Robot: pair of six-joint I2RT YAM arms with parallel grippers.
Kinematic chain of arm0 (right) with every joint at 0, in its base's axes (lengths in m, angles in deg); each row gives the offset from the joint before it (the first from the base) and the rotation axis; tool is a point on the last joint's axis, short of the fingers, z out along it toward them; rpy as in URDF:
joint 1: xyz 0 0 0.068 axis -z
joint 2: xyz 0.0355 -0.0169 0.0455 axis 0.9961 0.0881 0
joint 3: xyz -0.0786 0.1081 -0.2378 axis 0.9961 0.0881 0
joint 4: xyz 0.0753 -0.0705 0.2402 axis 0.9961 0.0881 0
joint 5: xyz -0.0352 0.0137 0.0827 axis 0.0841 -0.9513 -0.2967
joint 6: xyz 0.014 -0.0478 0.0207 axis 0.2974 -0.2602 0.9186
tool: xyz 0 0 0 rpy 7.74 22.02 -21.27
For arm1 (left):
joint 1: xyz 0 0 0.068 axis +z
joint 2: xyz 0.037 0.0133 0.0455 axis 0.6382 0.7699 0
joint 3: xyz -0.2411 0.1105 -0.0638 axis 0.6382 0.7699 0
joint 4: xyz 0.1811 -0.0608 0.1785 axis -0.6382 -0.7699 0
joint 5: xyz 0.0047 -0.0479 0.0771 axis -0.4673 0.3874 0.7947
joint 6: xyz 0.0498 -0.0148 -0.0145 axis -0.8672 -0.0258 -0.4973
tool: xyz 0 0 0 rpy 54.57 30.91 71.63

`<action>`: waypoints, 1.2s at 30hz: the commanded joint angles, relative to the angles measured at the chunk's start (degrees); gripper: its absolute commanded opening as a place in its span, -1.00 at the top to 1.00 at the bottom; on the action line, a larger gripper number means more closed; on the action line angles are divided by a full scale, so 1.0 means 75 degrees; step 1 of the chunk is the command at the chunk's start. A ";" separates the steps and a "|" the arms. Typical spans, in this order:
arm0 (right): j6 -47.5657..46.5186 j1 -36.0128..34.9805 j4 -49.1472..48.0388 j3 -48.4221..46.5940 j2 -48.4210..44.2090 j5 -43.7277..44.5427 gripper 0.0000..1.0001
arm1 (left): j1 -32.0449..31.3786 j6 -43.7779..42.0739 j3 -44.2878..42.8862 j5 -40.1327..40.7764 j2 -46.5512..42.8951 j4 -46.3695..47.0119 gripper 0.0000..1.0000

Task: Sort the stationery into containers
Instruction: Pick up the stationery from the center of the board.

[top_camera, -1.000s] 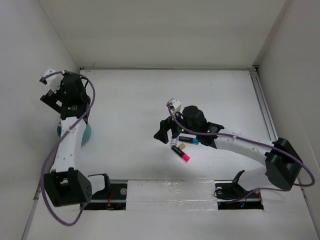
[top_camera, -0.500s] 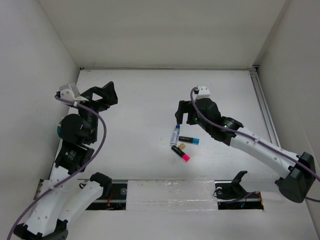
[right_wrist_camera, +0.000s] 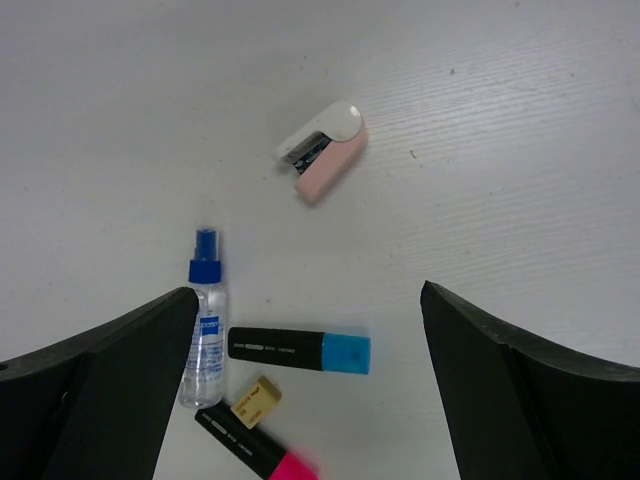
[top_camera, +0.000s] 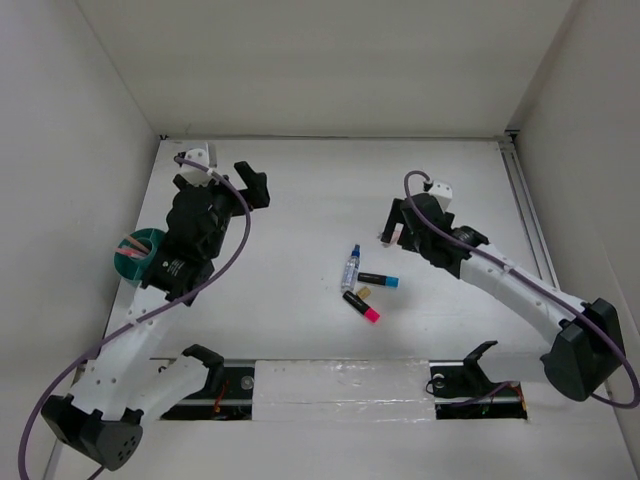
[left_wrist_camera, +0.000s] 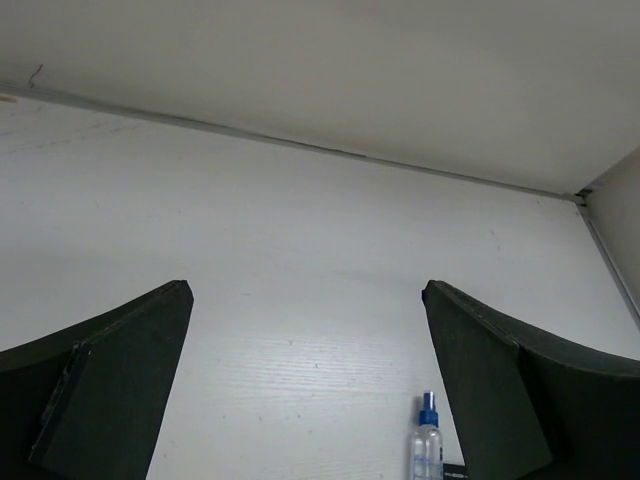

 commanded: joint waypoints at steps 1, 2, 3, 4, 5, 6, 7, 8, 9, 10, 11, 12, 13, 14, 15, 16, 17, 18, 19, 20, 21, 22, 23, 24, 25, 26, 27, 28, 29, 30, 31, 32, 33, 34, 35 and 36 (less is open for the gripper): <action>0.0526 0.0056 0.0106 0.0015 0.0101 0.0164 -0.98 | 0.0022 0.0014 -0.0440 0.0191 -0.0244 0.0140 -1.00; 0.0607 0.0056 0.0024 0.0085 0.0102 0.0163 -0.98 | 0.0022 0.0014 -0.0440 0.0191 -0.0244 0.0140 -1.00; 0.0608 -0.0037 0.0023 0.0085 0.0102 0.0082 -0.98 | 0.0022 0.0014 -0.0440 0.0191 -0.0244 0.0140 -1.00; 0.0538 -0.0107 -0.0058 0.0085 0.0206 0.0081 -0.95 | 0.0022 0.0014 -0.0440 0.0191 -0.0244 0.0140 -1.00; 0.0619 -0.0108 0.0092 0.0085 0.0323 0.0081 -0.95 | 0.0022 0.0014 -0.0440 0.0191 -0.0244 0.0140 -1.00; 0.0620 -0.0201 0.0163 0.0016 0.0325 0.0150 -0.95 | 0.0022 0.0014 -0.0440 0.0191 -0.0244 0.0140 -1.00; 0.0713 -0.0306 0.0164 0.0015 0.0417 0.0151 -0.95 | 0.0022 0.0014 -0.0440 0.0307 -0.0162 0.0071 -1.00; 0.0714 -0.0307 0.0164 0.0096 0.0418 0.0070 -0.95 | 0.0022 0.0014 -0.0440 0.0308 -0.0162 0.0070 -1.00; 0.0806 -0.0412 0.0164 0.0097 0.0418 -0.0012 -0.95 | 0.0022 0.0014 -0.0544 0.0308 0.0012 -0.0023 -1.00; 0.0807 -0.0540 0.0164 0.0306 0.0418 -0.0013 -0.95 | 0.0022 0.0014 -0.0546 0.0308 0.0084 -0.0128 -1.00; 0.0807 -0.0611 0.0060 0.0389 0.0418 -0.0013 -0.95 | 0.0022 0.0014 -0.0638 0.0239 0.0154 -0.0129 -1.00; 0.0738 -0.0612 -0.0173 0.0483 0.0418 -0.0083 -0.93 | 0.0022 0.0014 -0.0720 0.0087 0.0317 -0.0222 -1.00; 0.0737 -0.0728 -0.0280 0.0554 0.0337 -0.0199 -0.90 | 0.0022 0.0014 -0.0721 -0.0007 0.0400 -0.0223 -1.00; 0.0737 -0.0810 -0.0374 0.0659 0.0336 -0.0293 -0.90 | 0.0022 0.0014 -0.0814 -0.0008 0.0494 -0.0292 -1.00; 0.0470 -0.0811 -0.0723 0.0660 0.0336 -0.0457 -0.86 | 0.0022 0.0014 -0.0815 -0.0113 0.0576 -0.0409 -1.00; 0.0467 -0.0904 -0.0831 0.0660 0.0336 -0.0690 -0.83 | 0.0022 0.0014 -0.0931 -0.0114 0.0727 -0.0410 -1.00; 0.0467 -0.1033 -0.0832 0.0660 0.0441 -0.0693 -0.83 | 0.0022 0.0014 -0.1013 -0.0021 0.0799 -0.0526 -1.00; 0.0467 -0.1034 -0.0832 0.0590 0.0535 -0.0693 -0.83 | 0.0022 0.0014 -0.1014 0.0061 0.0799 -0.0632 -1.00; 0.0386 -0.1127 -0.0913 0.0589 0.0756 -0.0693 -0.80 | 0.0022 0.0014 -0.1014 0.0178 0.0881 -0.0633 -1.00; 0.0385 -0.1128 -0.0914 0.0462 0.0886 -0.0762 -0.76 | 0.0022 0.0014 -0.1084 0.0260 0.0881 -0.0633 -1.00; 0.0385 -0.1220 -0.0914 0.0391 0.1015 -0.0763 -0.71 | 0.0022 0.0014 -0.1085 0.0331 0.0881 -0.0703 -1.00; 0.0316 -0.1221 -0.0984 0.0274 0.1236 -0.0844 -0.67 | 0.0022 0.0014 -0.1085 0.0332 0.0881 -0.0703 -1.00; 0.0245 -0.1303 -0.1112 0.0273 0.1331 -0.0915 -0.64 | 0.0022 0.0014 -0.1085 0.0424 0.0881 -0.0703 -1.00; 0.0245 -0.1303 -0.1113 0.0203 0.1414 -0.1008 -0.60 | 0.0022 0.0014 -0.1085 0.0425 0.0881 -0.0703 -1.00; 0.0245 -0.1303 -0.1229 0.0133 0.1565 -0.1009 -0.58 | 0.0022 0.0014 -0.1085 0.0425 0.0881 -0.0703 -1.00; 0.0175 -0.1303 -0.1312 0.0132 0.1648 -0.1102 -0.58 | 0.0022 0.0014 -0.1085 0.0425 0.0881 -0.0703 -1.00; 0.0174 -0.1303 -0.1313 0.0028 0.1718 -0.1172 -0.55 | 0.0022 0.0014 -0.1085 0.0425 0.0951 -0.0703 -1.00; 0.0174 -0.1303 -0.1313 -0.0078 0.1719 -0.1173 -0.53 | 0.0022 0.0014 -0.1085 0.0425 0.0952 -0.0703 -1.00; 0.0093 -0.1303 -0.1394 -0.0079 0.1824 -0.1243 -0.53 | 0.0022 0.0014 -0.1085 0.0495 0.0952 -0.0703 -1.00; 0.0092 -0.1373 -0.1395 -0.0195 0.1894 -0.1243 -0.49 | 0.0022 0.0014 -0.1085 0.0496 0.0952 -0.0703 -1.00; 0.0011 -0.1374 -0.1464 -0.0196 0.1895 -0.1243 -0.49 | 0.0022 0.0014 -0.1085 0.0496 0.0952 -0.0773 -1.00; 0.0010 -0.1374 -0.1465 -0.0300 0.1965 -0.1243 -0.49 | 0.0022 0.0014 -0.1085 0.0496 0.0952 -0.0774 -1.00; -0.0059 -0.1374 -0.1465 -0.0429 0.2081 -0.1243 -0.47 | 0.0022 0.0014 -0.1085 0.0496 0.0952 -0.0774 -1.00; -0.0164 -0.1374 -0.1535 -0.0616 0.2268 -0.1174 -0.44 | 0.0022 0.0014 -0.1085 0.0496 0.1021 -0.0774 -1.00; -0.0165 -0.1374 -0.1535 -0.0722 0.2270 -0.1173 -0.44 | 0.0022 0.0014 -0.1085 0.0496 0.1022 -0.0774 -1.00; -0.0235 -0.1374 -0.1454 -0.0839 0.2514 -0.1173 -0.41 | 0.0022 0.0014 -0.1085 0.0414 0.1022 -0.0774 -1.00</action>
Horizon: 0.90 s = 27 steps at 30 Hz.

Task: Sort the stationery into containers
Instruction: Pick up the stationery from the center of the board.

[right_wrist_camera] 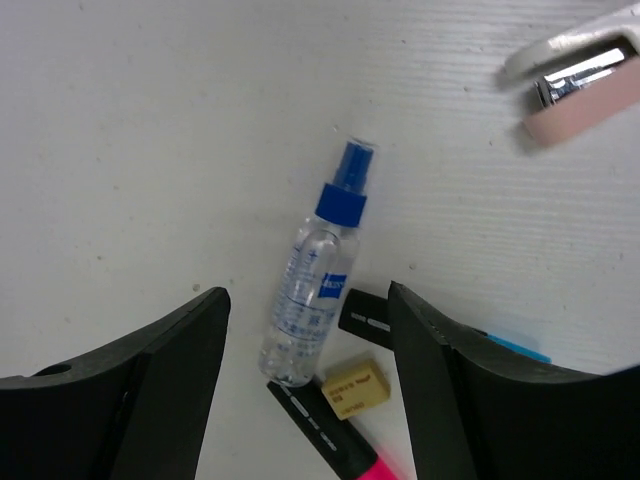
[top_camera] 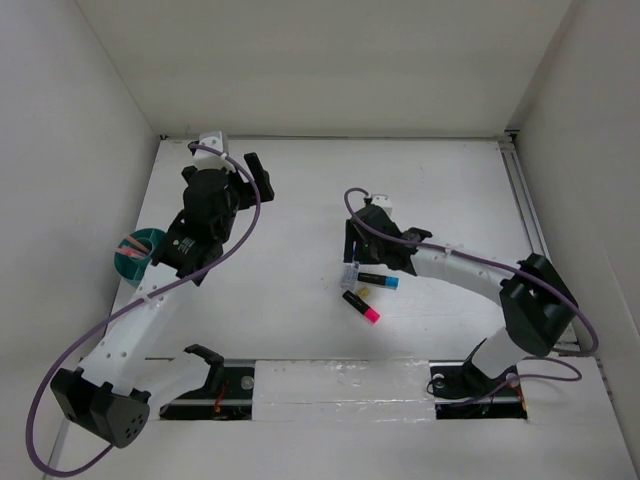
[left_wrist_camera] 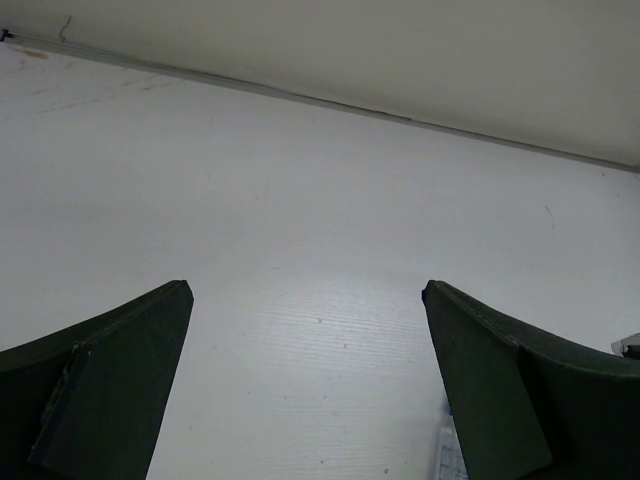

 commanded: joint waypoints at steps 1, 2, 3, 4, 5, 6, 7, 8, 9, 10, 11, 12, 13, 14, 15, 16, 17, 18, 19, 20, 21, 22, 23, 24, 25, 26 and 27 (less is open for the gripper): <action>-0.0262 -0.0083 -0.0407 -0.0679 0.0426 -0.0004 -0.39 | 0.0022 0.0011 -0.0336 0.0023 0.0008 0.0112 -1.00; -0.0332 -0.0083 -0.0326 -0.0785 0.0555 -0.0004 -0.35 | 0.0022 0.0011 -0.0405 0.0023 0.0008 0.0112 -1.00; -0.0332 -0.0083 -0.0255 -0.0972 0.0777 -0.0004 -0.35 | 0.0022 0.0011 -0.0406 0.0023 0.0008 0.0043 -1.00; -0.0332 -0.0083 -0.0185 -0.0974 0.0872 -0.0004 -0.33 | 0.0022 0.0011 -0.0406 0.0023 0.0008 0.0042 -1.00; -0.0263 -0.0083 -0.0184 -0.1066 0.0942 0.0088 -0.33 | 0.0022 0.0011 -0.0406 0.0023 0.0077 0.0042 -1.00; -0.0262 -0.0013 -0.0184 -0.1067 0.1024 0.0089 -0.33 | 0.0022 0.0011 -0.0406 0.0023 0.0078 0.0042 -1.00; -0.0262 0.0069 -0.0103 -0.1149 0.1164 0.0089 -0.29 | 0.0022 0.0011 -0.0406 0.0023 0.0078 0.0042 -1.00; -0.0181 0.0139 -0.0102 -0.1242 0.1281 0.0089 -0.27 | 0.0022 0.0011 -0.0406 0.0023 0.0078 0.0042 -1.00; -0.0180 0.0140 -0.0033 -0.1243 0.1375 0.0089 -0.27 | 0.0022 0.0011 -0.0406 0.0023 0.0078 0.0042 -1.00; -0.0180 0.0140 -0.0032 -0.1243 0.1376 0.0089 -0.27 | 0.0022 0.0011 -0.0406 0.0023 0.0078 0.0042 -1.00; -0.0180 0.0210 -0.0032 -0.1243 0.1376 0.0159 -0.24 | 0.0022 0.0011 -0.0476 0.0023 0.0078 0.0042 -1.00; -0.0180 0.0210 -0.0032 -0.1243 0.1446 0.0160 -0.24 | 0.0022 0.0011 -0.0476 0.0023 0.0078 0.0042 -1.00; -0.0180 0.0292 -0.0136 -0.1243 0.1447 0.0160 -0.24 | 0.0022 0.0011 -0.0476 0.0023 0.0078 -0.0028 -1.00; -0.0180 0.0292 -0.0137 -0.1243 0.1447 0.0160 -0.24 | 0.0022 0.0011 -0.0476 -0.0047 0.0078 -0.0028 -1.00; -0.0180 0.0362 -0.0137 -0.1243 0.1540 0.0160 -0.22 | 0.0022 -0.0059 -0.0476 -0.0047 0.0078 -0.0028 -1.00; -0.0180 0.0432 -0.0137 -0.1243 0.1540 0.0090 -0.22 | 0.0022 -0.0060 -0.0476 -0.0047 0.0078 -0.0028 -1.00; -0.0250 0.0433 -0.0219 -0.1243 0.1622 0.0089 -0.22 | 0.0022 -0.0060 -0.0476 -0.0047 0.0078 -0.0028 -1.00; -0.0250 0.0433 -0.0219 -0.1243 0.1622 0.0089 -0.22 | 0.0022 -0.0060 -0.0476 -0.0047 0.0078 -0.0028 -1.00; -0.0250 0.0514 -0.0219 -0.1313 0.1623 0.0089 -0.22 | 0.0022 -0.0060 -0.0476 -0.0047 0.0078 -0.0028 -1.00; -0.0250 0.0596 -0.0289 -0.1313 0.1715 0.0008 -0.20 | 0.0022 -0.0060 -0.0476 -0.0047 0.0078 -0.0028 -1.00; -0.0250 0.0597 -0.0290 -0.1313 0.1809 0.0007 -0.20 | 0.0022 -0.0060 -0.0476 -0.0047 0.0078 -0.0028 -1.00; -0.0320 0.0597 -0.0290 -0.1313 0.1810 -0.0086 -0.16 | 0.0022 -0.0060 -0.0476 -0.0047 0.0078 -0.0028 -1.00; -0.0321 0.0597 -0.0290 -0.1383 0.1914 -0.0087 -0.16 | 0.0022 -0.0060 -0.0476 -0.0047 0.0078 -0.0028 -1.00; -0.0321 0.0667 -0.0359 -0.1384 0.1997 -0.0156 -0.14 | 0.0022 -0.0060 -0.0476 -0.0047 0.0078 -0.0028 -1.00; -0.0321 0.0667 -0.0360 -0.1384 0.1997 -0.0226 -0.08 | 0.0022 -0.0060 -0.0476 -0.0047 0.0078 -0.0028 -1.00; -0.0321 0.0667 -0.0360 -0.1384 0.1998 -0.0227 -0.06 | 0.0022 -0.0060 -0.0476 -0.0047 0.0078 -0.0028 -1.00; -0.0321 0.0667 -0.0430 -0.1384 0.2090 -0.0227 -0.06 | 0.0022 -0.0060 -0.0476 -0.0047 0.0078 -0.0028 -1.00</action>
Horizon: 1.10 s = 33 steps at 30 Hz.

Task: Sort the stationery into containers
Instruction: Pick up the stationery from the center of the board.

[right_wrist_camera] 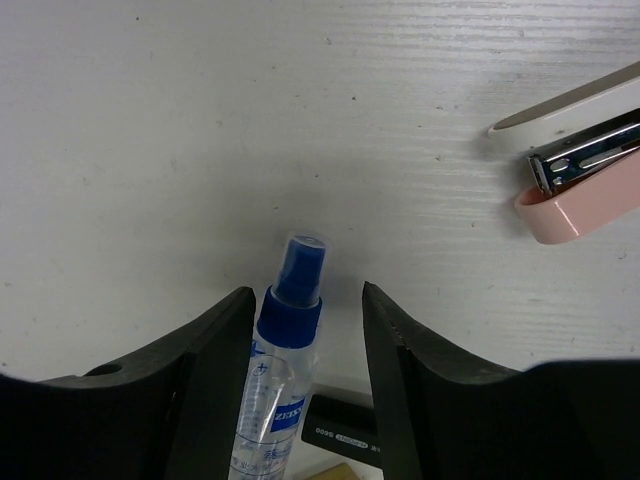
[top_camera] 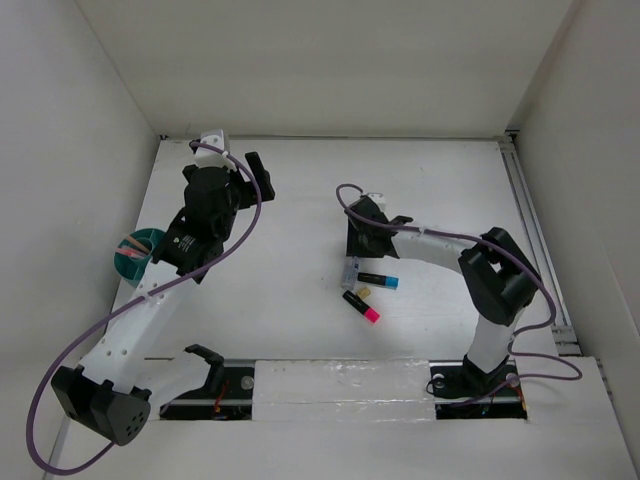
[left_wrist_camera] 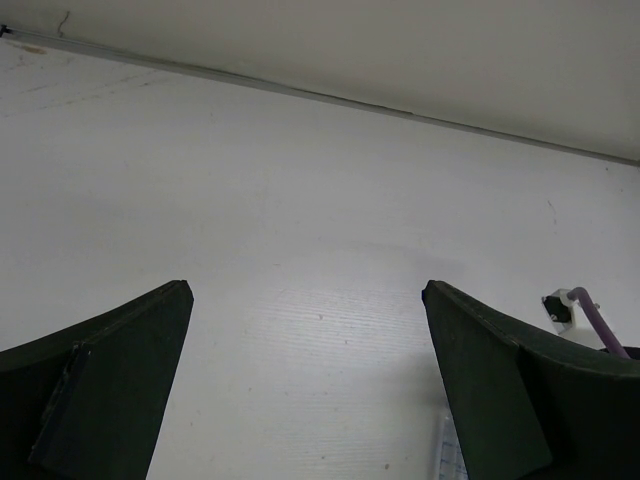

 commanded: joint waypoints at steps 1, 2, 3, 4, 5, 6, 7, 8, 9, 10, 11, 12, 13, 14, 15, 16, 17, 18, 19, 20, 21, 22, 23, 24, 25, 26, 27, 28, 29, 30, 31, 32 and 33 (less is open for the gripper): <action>-0.0061 0.0041 -0.0355 -0.0285 0.0089 -0.0180 -0.06 | 0.0022 -0.0054 -0.0333 -0.0024 -0.0030 0.0135 -1.00; 0.0020 0.0041 -0.0355 -0.0285 0.0159 -0.0181 -0.06 | 0.0022 -0.0054 -0.0333 -0.0024 -0.0030 0.0135 -1.00; 0.0021 0.0041 -0.0355 -0.0285 0.0159 -0.0181 -0.02 | 0.0022 -0.0054 -0.0333 -0.0024 -0.0030 0.0135 -1.00; 0.0090 0.0041 -0.0355 -0.0285 0.0159 -0.0181 -0.02 | 0.0022 -0.0054 -0.0333 -0.0024 -0.0030 0.0135 -1.00; 0.0161 0.0041 -0.0424 -0.0204 0.0159 -0.0181 -0.02 | 0.0022 -0.0054 -0.0333 -0.0024 0.0040 0.0135 -1.00; 0.0161 0.0041 -0.0425 -0.0110 0.0159 -0.0274 0.01 | 0.0022 -0.0054 -0.0333 -0.0024 0.0041 0.0135 -1.00; 0.0161 0.0041 -0.0506 -0.0109 0.0159 -0.0275 0.01 | 0.0022 -0.0054 -0.0333 -0.0024 0.0041 0.0135 -1.00; 0.0161 0.0041 -0.0577 -0.0109 0.0159 -0.0356 0.03 | 0.0022 -0.0054 -0.0333 -0.0024 0.0041 0.0135 -1.00; 0.0231 0.0041 -0.0577 -0.0109 0.0159 -0.0357 0.07 | 0.0022 -0.0054 -0.0333 -0.0024 0.0041 0.0135 -1.00; 0.0232 0.0041 -0.0577 -0.0109 0.0252 -0.0426 0.11 | 0.0022 -0.0054 -0.0333 -0.0024 0.0041 0.0135 -1.00; 0.0232 0.0041 -0.0577 -0.0109 0.0334 -0.0427 0.16 | 0.0022 -0.0054 -0.0333 -0.0024 0.0041 0.0135 -1.00; 0.0232 0.0041 -0.0577 -0.0109 0.0335 -0.0508 0.20 | 0.0022 -0.0054 -0.0333 -0.0024 0.0041 0.0135 -1.00; 0.0232 0.0041 -0.0577 -0.0109 0.0405 -0.0509 0.29 | 0.0022 -0.0054 -0.0333 -0.0024 0.0041 0.0135 -1.00; 0.0232 0.0041 -0.0577 -0.0179 0.0406 -0.0509 0.34 | 0.0022 -0.0054 -0.0333 -0.0024 0.0041 0.0135 -1.00; 0.0313 -0.0029 -0.0577 -0.0180 0.0475 -0.0509 0.47 | 0.0022 -0.0054 -0.0333 -0.0024 0.0041 0.0135 -1.00; 0.0314 -0.0030 -0.0577 -0.0180 0.0476 -0.0509 0.47 | 0.0022 -0.0054 -0.0333 -0.0024 0.0041 0.0135 -1.00; 0.0314 -0.0030 -0.0577 -0.0180 0.0476 -0.0579 0.47 | 0.0022 -0.0054 -0.0333 -0.0024 0.0041 0.0135 -1.00; 0.0383 -0.0030 -0.0577 -0.0180 0.0476 -0.0579 0.60 | 0.0022 -0.0054 -0.0333 -0.0024 0.0041 0.0135 -1.00; 0.0384 -0.0030 -0.0577 -0.0180 0.0476 -0.0579 0.60 | 0.0022 -0.0054 -0.0333 -0.0024 0.0041 0.0135 -1.00; 0.0384 -0.0030 -0.0577 -0.0180 0.0545 -0.0579 0.60 | 0.0022 -0.0054 -0.0333 0.0046 0.0041 0.0135 -1.00; 0.0384 -0.0030 -0.0577 -0.0180 0.0546 -0.0579 0.62 | 0.0022 -0.0054 -0.0333 0.0046 0.0041 0.0135 -1.00; 0.0384 -0.0030 -0.0577 -0.0180 0.0627 -0.0579 0.65 | 0.0022 -0.0123 -0.0333 0.0046 0.0041 0.0135 -1.00; 0.0384 -0.0099 -0.0577 -0.0249 0.0628 -0.0579 0.80 | 0.0022 -0.0124 -0.0333 0.0046 0.0041 0.0135 -1.00; 0.0384 -0.0100 -0.0577 -0.0250 0.0709 -0.0579 0.93 | 0.0022 -0.0124 -0.0333 0.0046 0.0041 0.0135 -1.00; 0.0384 -0.0100 -0.0577 -0.0250 0.0710 -0.0579 1.00 | 0.0022 -0.0124 -0.0333 0.0046 0.0041 0.0135 -1.00; 0.0384 -0.0100 -0.0577 -0.0250 0.0710 -0.0661 1.00 | 0.0022 -0.0124 -0.0333 0.0046 0.0041 0.0135 -1.00; 0.0384 -0.0100 -0.0577 -0.0250 0.0710 -0.0661 1.00 | 0.0022 -0.0124 -0.0333 0.0046 0.0041 0.0135 -1.00; 0.0384 -0.0100 -0.0728 -0.0250 0.0710 -0.0754 1.00 | 0.0022 -0.0124 -0.0333 0.0046 0.0041 0.0135 -1.00; 0.0384 -0.0100 -0.0799 -0.0250 0.0710 -0.0755 1.00 | 0.0022 -0.0124 -0.0333 0.0046 0.0041 0.0135 -1.00; 0.0384 -0.0100 -0.0800 -0.0250 0.0606 -0.0755 1.00 | 0.0022 -0.0124 -0.0333 0.0046 0.0041 0.0135 -1.00; 0.0384 -0.0100 -0.0916 -0.0250 0.0535 -0.0755 1.00 | 0.0022 -0.0124 -0.0333 0.0046 0.0041 0.0135 -1.00; 0.0315 -0.0100 -0.1010 -0.0250 0.0372 -0.0755 1.00 | 0.0022 -0.0124 -0.0333 0.0046 0.0041 0.0135 -1.00; 0.0314 -0.0100 -0.1011 -0.0250 0.0278 -0.0662 1.00 | 0.0022 -0.0124 -0.0333 -0.0058 0.0041 0.0135 -1.00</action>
